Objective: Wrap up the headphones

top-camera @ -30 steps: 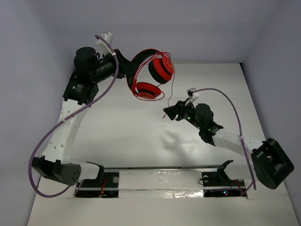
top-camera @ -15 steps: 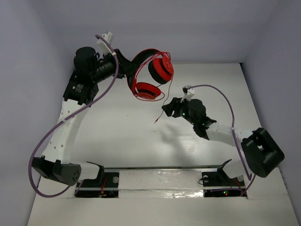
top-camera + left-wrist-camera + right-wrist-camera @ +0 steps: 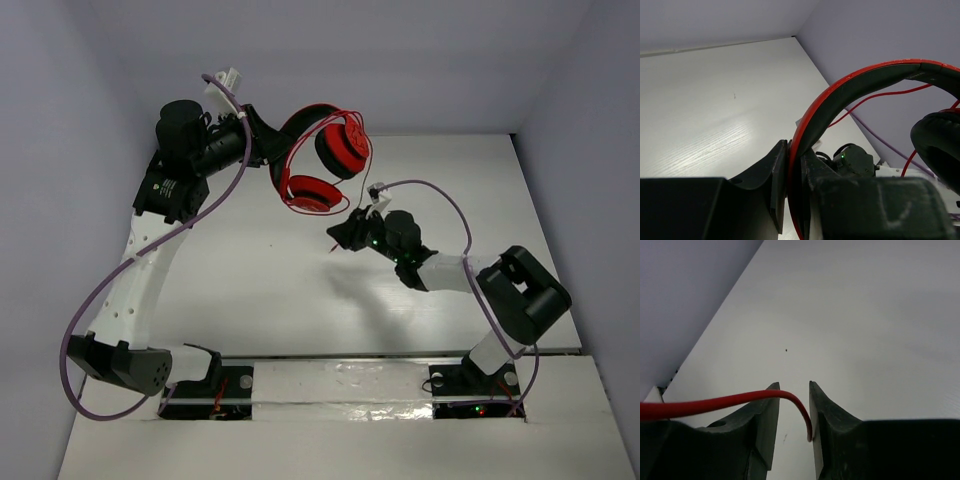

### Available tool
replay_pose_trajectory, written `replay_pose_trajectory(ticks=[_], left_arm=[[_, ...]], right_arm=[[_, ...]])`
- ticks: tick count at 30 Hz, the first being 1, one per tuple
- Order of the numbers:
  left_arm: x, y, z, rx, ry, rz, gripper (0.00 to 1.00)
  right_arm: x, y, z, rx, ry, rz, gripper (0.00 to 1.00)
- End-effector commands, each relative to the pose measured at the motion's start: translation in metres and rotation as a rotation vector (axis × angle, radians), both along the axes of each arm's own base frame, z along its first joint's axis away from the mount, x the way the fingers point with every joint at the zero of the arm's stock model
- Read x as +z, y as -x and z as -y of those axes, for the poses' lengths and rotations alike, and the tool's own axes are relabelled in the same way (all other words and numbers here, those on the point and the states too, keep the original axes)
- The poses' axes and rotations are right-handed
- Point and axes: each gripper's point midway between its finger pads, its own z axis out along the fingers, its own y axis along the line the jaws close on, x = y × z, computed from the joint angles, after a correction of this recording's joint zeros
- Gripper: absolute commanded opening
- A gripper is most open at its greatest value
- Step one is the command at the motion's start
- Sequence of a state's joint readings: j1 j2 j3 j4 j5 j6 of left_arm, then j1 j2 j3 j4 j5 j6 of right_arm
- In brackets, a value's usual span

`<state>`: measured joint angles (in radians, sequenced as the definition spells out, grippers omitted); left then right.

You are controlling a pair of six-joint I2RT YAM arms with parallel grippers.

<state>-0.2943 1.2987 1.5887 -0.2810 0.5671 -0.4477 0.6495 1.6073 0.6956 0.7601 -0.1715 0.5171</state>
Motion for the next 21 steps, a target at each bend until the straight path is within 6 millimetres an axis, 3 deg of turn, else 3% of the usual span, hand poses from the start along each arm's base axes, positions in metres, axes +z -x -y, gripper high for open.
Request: replay_pose_trajectory(ticks=[1,2,4,6,10,11,12,13,14,16,17,18,21], left_arm=[[0.046,0.017,-0.004,-0.008,0.069,0.119,0.0],[0.044,0.017,-0.004,-0.008,0.07,0.114,0.0],[0.044,0.017,-0.005,0.001,0.068,0.11,0.0],[0.045,0.015,-0.008,0.021,0.058,0.107,0.0],[0.051,-0.001,-0.02,0.143,0.08,0.104,0.0],[0.049,-0.005,-0.021,0.159,0.094,0.093,0.0],[0.054,-0.009,-0.022,0.175,0.121,0.108,0.0],[0.053,-0.015,-0.026,0.219,0.16,0.087,0.0],[0.039,-0.022,-0.025,0.236,0.174,0.052,0.0],[0.036,-0.03,-0.025,0.259,0.248,0.036,0.0],[0.015,-0.036,-0.025,0.278,0.257,-0.005,0.0],[0.019,-0.039,-0.025,0.283,0.295,0.02,0.0],[-0.007,-0.057,-0.031,0.362,0.312,-0.037,0.0]], right_arm=[[0.041,-0.017,-0.008,-0.034,-0.102,0.129,0.36],[0.041,-0.018,-0.005,-0.056,-0.112,0.14,0.36],[0.042,-0.018,-0.002,-0.071,-0.127,0.151,0.15],[0.045,-0.016,0.0,-0.074,-0.141,0.148,0.05],[0.032,0.002,-0.013,-0.009,-0.09,0.06,0.0],[0.019,0.008,-0.014,-0.006,-0.042,0.01,0.0],[0.025,0.012,-0.017,0.007,-0.027,0.014,0.0],[0.012,0.024,-0.022,0.028,0.028,-0.032,0.0],[0.009,0.029,-0.024,0.035,0.049,-0.046,0.0],[0.006,0.04,-0.027,0.054,0.096,-0.08,0.0],[0.004,0.047,-0.03,0.069,0.116,-0.095,0.0],[0.003,0.05,-0.031,0.075,0.138,-0.1,0.0],[0.0,0.065,-0.033,0.104,0.216,-0.127,0.0]])
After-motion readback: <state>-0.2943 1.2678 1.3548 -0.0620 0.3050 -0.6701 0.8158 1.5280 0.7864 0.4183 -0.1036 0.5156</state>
